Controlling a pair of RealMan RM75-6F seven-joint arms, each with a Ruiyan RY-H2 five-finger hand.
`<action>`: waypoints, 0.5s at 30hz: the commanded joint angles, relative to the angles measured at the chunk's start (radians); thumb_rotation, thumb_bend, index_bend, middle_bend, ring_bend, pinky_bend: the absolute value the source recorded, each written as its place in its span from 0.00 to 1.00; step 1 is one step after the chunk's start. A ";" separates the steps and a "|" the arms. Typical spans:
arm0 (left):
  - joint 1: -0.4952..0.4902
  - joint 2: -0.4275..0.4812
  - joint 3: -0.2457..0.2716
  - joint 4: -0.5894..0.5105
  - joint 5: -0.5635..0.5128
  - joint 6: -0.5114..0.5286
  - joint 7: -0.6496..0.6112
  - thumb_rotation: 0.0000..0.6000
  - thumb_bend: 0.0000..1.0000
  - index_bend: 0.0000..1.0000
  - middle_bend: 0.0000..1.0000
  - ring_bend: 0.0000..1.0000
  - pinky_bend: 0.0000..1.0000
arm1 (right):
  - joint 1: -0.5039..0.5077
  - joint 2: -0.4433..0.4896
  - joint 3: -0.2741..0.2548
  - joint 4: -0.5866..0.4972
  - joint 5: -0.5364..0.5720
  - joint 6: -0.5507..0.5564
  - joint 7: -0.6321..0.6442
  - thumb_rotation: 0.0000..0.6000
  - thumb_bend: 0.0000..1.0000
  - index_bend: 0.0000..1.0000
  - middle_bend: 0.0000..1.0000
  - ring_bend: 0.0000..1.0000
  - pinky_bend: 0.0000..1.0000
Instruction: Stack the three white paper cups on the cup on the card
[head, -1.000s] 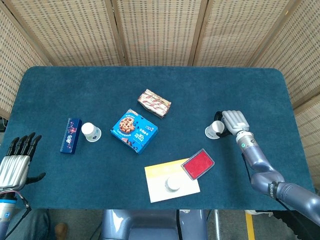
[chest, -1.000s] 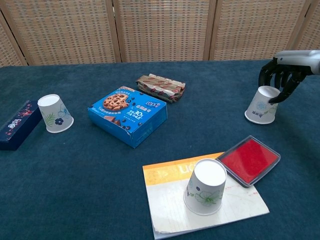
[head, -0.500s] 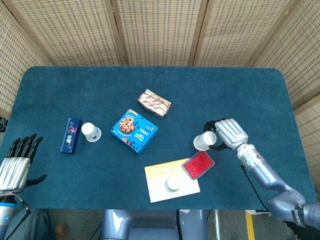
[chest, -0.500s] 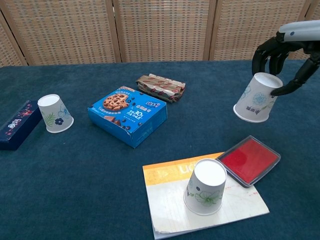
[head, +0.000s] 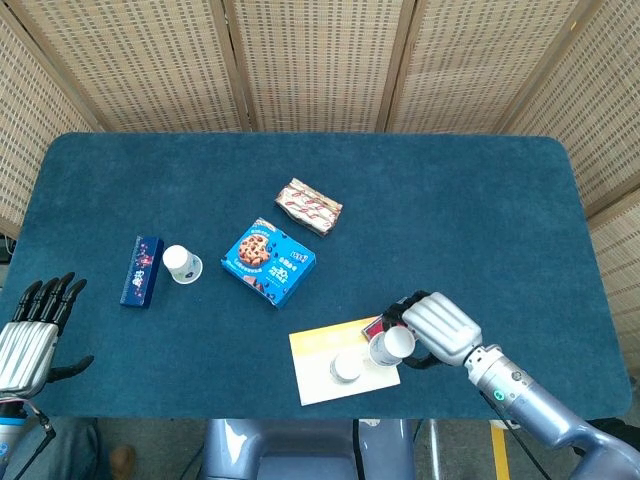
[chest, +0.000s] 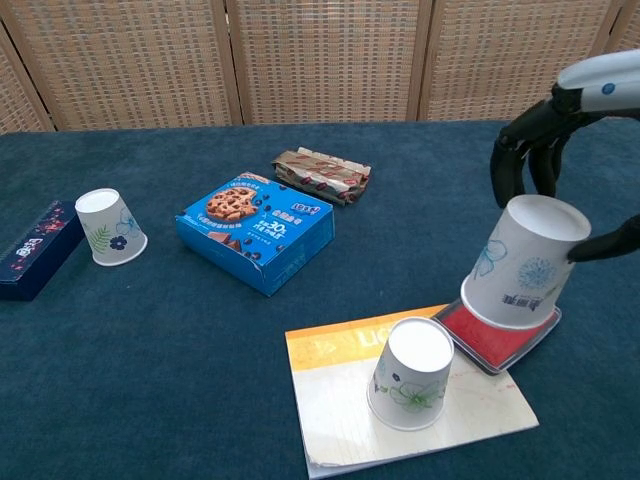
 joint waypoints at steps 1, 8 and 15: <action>-0.001 -0.001 0.000 0.000 -0.002 -0.002 0.002 1.00 0.00 0.00 0.00 0.00 0.00 | 0.039 -0.030 -0.002 -0.044 0.058 -0.037 -0.108 1.00 0.45 0.49 0.53 0.48 0.41; -0.004 -0.006 -0.006 0.002 -0.017 -0.012 0.015 1.00 0.00 0.00 0.00 0.00 0.00 | 0.104 -0.109 0.006 -0.080 0.202 -0.042 -0.284 1.00 0.45 0.49 0.53 0.48 0.41; -0.004 -0.005 -0.006 0.002 -0.018 -0.014 0.014 1.00 0.00 0.00 0.00 0.00 0.00 | 0.137 -0.135 0.007 -0.106 0.281 -0.018 -0.349 1.00 0.45 0.49 0.53 0.48 0.41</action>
